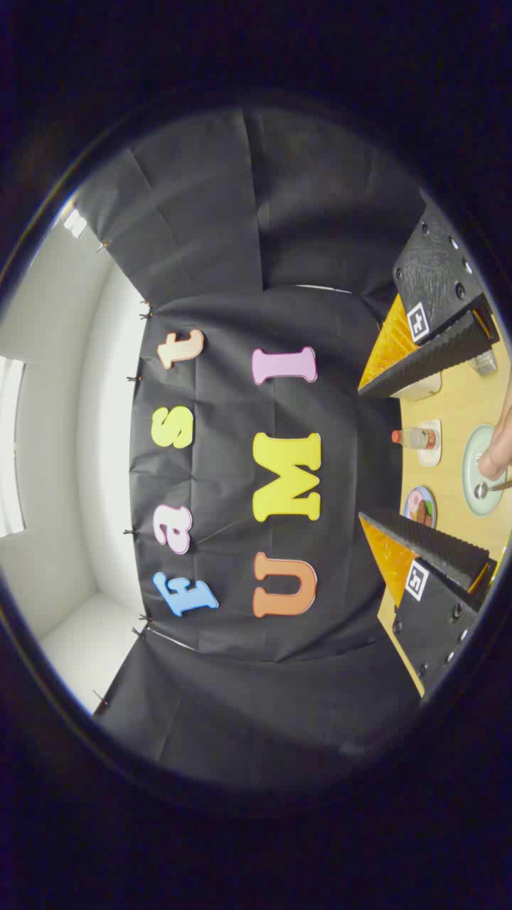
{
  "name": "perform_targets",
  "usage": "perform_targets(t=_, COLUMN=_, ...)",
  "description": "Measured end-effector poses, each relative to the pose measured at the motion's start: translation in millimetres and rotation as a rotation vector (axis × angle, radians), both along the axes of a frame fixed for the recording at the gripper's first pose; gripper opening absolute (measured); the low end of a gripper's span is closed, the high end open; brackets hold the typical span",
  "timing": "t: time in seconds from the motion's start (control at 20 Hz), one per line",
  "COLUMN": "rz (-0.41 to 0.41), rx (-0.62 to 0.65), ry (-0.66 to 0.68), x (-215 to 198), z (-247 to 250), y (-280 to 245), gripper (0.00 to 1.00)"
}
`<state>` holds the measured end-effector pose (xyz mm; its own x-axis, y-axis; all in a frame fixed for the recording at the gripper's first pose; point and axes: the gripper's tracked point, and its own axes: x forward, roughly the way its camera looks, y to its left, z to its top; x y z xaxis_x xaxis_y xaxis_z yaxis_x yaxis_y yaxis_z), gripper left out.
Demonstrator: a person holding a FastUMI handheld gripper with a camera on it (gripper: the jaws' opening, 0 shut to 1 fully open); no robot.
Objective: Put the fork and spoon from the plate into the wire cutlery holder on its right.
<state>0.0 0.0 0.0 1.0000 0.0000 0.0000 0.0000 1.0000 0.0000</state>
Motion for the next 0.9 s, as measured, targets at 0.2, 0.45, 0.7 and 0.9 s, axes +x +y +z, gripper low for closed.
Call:
perform_targets(t=0.2, rz=0.028, rx=0.011, ry=0.035, x=5.8, z=-7.5, y=-5.1, gripper=0.95)
perform_targets(t=0.45, rz=0.042, rx=-0.018, ry=0.072, x=24.7, z=-22.2, y=-17.9, gripper=0.95)
perform_targets(t=0.7, rz=0.087, rx=-0.014, ry=0.152, x=55.0, z=-64.0, y=-19.0, gripper=0.95)
perform_targets(t=0.9, rz=0.104, rx=-0.033, ry=0.241, x=73.4, z=-116.7, y=-23.3, gripper=0.95)
